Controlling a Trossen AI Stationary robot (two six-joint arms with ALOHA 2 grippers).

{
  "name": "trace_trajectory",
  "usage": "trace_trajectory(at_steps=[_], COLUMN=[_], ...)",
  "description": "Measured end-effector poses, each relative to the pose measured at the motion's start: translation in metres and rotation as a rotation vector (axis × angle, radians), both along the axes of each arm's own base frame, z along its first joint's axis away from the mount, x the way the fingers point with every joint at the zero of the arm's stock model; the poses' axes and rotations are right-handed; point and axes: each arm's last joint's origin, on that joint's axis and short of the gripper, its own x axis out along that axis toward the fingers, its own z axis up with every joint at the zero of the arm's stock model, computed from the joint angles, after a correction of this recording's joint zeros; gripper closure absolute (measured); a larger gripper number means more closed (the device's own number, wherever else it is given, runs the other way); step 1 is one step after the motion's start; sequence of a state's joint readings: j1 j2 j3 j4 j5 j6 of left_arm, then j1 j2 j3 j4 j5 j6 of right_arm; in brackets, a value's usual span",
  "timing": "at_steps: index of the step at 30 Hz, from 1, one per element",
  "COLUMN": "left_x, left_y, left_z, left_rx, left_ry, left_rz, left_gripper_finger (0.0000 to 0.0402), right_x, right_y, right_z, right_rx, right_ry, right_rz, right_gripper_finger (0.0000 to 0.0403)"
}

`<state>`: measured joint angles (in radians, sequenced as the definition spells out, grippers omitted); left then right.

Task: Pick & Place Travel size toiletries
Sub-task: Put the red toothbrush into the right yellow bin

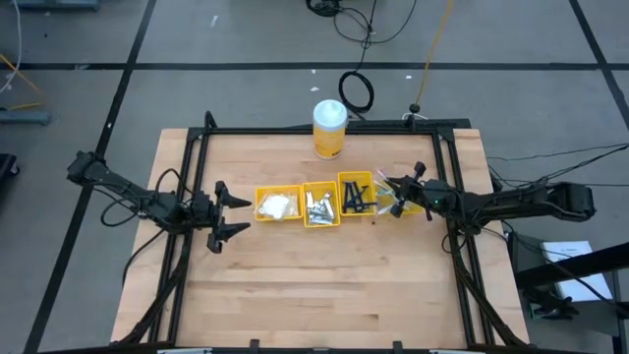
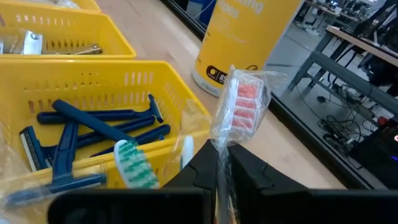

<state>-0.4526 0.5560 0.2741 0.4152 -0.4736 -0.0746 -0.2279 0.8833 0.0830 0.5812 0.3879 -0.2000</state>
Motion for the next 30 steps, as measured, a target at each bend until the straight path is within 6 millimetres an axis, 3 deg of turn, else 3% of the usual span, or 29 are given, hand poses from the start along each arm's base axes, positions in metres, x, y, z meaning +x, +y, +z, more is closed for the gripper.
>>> trace_trajectory(at_steps=[14, 24, 30], left_x=[0.0000, 0.0000, 0.0000], left_y=[0.0000, 0.0000, -0.0001], left_z=[0.0000, 0.0000, -0.0001], left_rx=[0.114, 0.121, 0.130], left_ry=[0.003, 0.003, 0.004], left_rz=[0.013, 0.014, 0.015], left_gripper_finger=[0.0128, 0.0128, 0.0128], right_x=[0.0002, -0.0009, -0.0016], right_y=[-0.0001, 0.0002, 0.0004], right_z=[0.0032, 0.0022, 0.0029], right_rx=[0.198, 0.204, 0.222], right_ry=[-0.180, -0.166, -0.181], right_rz=[-0.071, -0.071, -0.076], right_gripper_finger=[0.0358, 0.0329, 0.0283])
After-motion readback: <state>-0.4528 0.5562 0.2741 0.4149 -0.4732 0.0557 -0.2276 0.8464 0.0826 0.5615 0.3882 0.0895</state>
